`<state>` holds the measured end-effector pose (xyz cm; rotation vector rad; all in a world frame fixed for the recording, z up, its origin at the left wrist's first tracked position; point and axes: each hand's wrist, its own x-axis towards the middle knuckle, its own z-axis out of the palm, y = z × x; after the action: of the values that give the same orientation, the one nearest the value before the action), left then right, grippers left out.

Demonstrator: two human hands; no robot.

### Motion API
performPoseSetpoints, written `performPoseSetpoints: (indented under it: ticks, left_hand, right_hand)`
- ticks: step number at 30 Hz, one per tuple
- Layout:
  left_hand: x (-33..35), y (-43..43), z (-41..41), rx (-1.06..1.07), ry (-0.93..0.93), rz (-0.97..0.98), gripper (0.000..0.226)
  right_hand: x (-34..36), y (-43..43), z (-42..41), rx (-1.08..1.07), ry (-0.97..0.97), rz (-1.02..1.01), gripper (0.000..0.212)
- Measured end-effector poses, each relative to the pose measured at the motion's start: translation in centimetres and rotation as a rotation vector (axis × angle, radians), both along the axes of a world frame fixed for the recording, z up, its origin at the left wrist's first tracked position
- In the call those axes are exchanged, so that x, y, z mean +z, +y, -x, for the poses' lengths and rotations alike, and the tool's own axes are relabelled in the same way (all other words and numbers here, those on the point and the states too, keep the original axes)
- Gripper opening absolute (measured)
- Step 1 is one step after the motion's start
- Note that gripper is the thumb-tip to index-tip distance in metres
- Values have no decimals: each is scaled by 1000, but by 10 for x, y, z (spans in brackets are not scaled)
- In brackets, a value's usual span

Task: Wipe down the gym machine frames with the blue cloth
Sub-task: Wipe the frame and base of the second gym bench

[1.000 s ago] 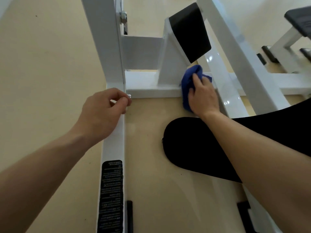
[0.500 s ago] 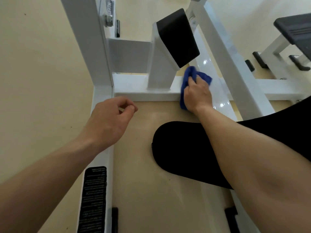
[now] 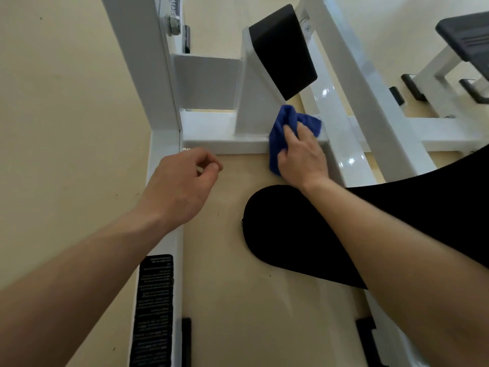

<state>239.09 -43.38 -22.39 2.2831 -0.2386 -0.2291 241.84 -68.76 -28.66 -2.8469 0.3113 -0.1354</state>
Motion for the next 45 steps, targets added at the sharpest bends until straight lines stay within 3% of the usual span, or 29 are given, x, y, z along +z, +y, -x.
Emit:
performPoseSetpoints:
  ticks: [3,7,12,17,20,22,26,28,33,39,42,45]
  left_hand:
    - [1,2,-1,9,7,-15,17]
    - [4,-1,2,10,44,7,16]
    - [7,7,8,-22,27,-4,9]
    - [5,18,10,-77,-2,-23,66]
    - [2,17,8,-124,-57,-39,78]
    - [1,18,5,-131,-59,-21,68]
    - [2,25,0,-31,-40,-8,21]
    - [1,27,-1,39,-49,-15,11]
    - [0,25,-2,186,32,115,9]
    - [-8,24,-7,165,243,280,11]
    - [-5,29,-12,174,137,212,23]
    - [-1,41,-16,298,74,222,16]
  right_hand:
    - [-1,0,5,154,-42,93,56]
    - [20,-30,-11,280,86,210,53]
    - [25,-16,0,3,-30,62,30]
    - [36,53,33,201,-17,-347,51]
    - [49,76,36,320,-9,-399,50]
    - [54,87,39,406,-51,-416,51]
    - [53,91,48,443,-99,-462,58]
    - [51,87,54,459,-102,-467,57]
    - [39,88,66,476,-73,-610,61]
    - [22,103,56,324,-299,-611,40]
    - [7,85,39,143,-340,-531,36]
    - [-7,85,24,58,-291,-510,33]
